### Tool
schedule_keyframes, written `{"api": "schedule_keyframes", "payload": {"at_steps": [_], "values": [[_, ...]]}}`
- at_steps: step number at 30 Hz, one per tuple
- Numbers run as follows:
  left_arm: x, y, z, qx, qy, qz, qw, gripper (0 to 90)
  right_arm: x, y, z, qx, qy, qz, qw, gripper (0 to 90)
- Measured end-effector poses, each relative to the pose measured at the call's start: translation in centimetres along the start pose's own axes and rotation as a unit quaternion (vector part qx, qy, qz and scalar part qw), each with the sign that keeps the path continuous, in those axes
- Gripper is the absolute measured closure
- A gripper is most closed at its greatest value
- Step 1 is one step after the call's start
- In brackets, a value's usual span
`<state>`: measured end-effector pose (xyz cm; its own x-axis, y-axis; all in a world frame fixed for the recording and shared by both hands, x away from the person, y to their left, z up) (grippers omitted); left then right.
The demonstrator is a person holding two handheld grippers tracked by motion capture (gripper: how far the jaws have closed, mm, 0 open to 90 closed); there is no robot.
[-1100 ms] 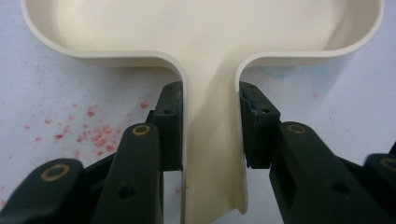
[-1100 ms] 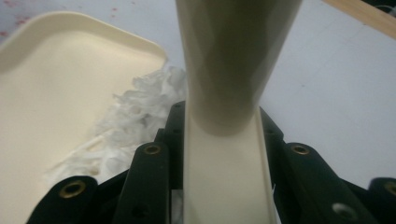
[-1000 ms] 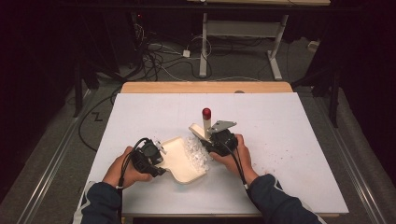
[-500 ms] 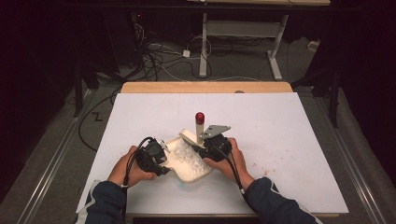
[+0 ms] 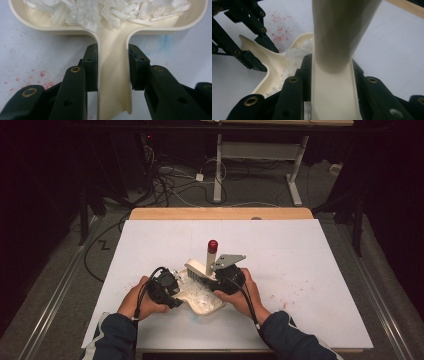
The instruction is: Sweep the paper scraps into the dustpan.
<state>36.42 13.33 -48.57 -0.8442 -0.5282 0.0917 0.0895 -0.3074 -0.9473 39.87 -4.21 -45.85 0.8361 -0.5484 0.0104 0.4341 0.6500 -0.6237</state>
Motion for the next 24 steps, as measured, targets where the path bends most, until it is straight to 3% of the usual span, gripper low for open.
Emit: {"api": "schedule_keyframes", "payload": {"at_steps": [6,13,24], "values": [[0.0,0.0,-0.1,-0.001,0.001,-0.003,1.0,63.1,0.7,-1.3,0.6,0.018,0.009,-0.008,0.9998,67.7],[-0.1,0.2,-0.2,-0.003,0.002,-0.004,1.0,63.1,2.9,-2.8,0.6,0.03,0.027,-0.024,0.9989,67.7],[-0.3,-0.4,-1.9,0.0,-0.001,-0.015,0.9999,63.1,6.2,-3.1,-2.4,-0.013,0.046,-0.072,0.9963,67.7]]}}
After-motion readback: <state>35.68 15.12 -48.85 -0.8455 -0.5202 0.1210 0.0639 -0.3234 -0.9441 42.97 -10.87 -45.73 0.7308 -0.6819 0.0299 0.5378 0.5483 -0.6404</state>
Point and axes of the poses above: each handheld gripper's, and its own axes: y roughly forward along the jaws, z roughly out of its top, x roughly to its right, the point moved 5 cm from there along y, roughly forward along the jaws, and after that the axes turned 1 degree about y, right-handed, at the moved point
